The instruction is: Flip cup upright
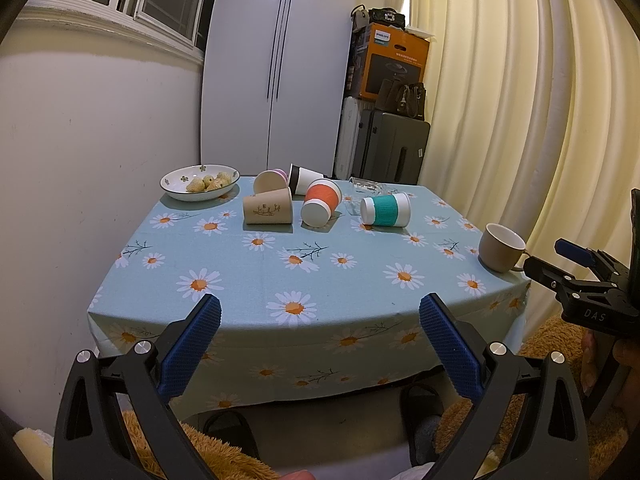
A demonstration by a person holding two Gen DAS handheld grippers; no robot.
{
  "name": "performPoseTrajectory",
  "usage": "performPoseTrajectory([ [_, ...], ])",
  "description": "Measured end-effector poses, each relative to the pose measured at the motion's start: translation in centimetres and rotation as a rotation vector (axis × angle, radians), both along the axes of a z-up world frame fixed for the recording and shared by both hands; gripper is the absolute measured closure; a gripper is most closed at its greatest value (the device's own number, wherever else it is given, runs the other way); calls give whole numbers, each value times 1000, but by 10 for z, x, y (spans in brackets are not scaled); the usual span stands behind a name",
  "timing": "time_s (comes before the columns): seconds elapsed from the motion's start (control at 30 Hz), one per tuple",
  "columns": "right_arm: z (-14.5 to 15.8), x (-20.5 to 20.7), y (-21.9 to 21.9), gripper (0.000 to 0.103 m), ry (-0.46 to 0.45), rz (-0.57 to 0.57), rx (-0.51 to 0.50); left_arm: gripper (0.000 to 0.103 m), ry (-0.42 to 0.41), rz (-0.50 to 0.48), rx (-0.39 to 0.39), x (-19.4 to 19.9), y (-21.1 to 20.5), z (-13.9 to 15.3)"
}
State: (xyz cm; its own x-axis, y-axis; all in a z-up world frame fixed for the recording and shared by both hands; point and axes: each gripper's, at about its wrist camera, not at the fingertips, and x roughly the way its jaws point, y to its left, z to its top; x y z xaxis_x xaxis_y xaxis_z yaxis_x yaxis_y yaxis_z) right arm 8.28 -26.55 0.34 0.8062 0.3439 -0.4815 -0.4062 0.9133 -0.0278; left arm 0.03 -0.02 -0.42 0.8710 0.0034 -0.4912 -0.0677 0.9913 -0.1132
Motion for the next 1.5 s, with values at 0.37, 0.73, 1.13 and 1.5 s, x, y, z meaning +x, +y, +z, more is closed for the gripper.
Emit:
performPoseTrajectory([
  [0.37,0,0,0,5,0,0,-2,6,-2,-1,-2,-3,1,1],
  [0.73,1,0,1,5,-1,0,-3,6,-3,1,-4,-2,0,1],
  [1.13,5,10,-4,5,70,39,69,6,-9,-43,-101,6,7,17],
  [1.5,15,95,29,5,357,162,323,6,4,-98,-221,65,37,32],
])
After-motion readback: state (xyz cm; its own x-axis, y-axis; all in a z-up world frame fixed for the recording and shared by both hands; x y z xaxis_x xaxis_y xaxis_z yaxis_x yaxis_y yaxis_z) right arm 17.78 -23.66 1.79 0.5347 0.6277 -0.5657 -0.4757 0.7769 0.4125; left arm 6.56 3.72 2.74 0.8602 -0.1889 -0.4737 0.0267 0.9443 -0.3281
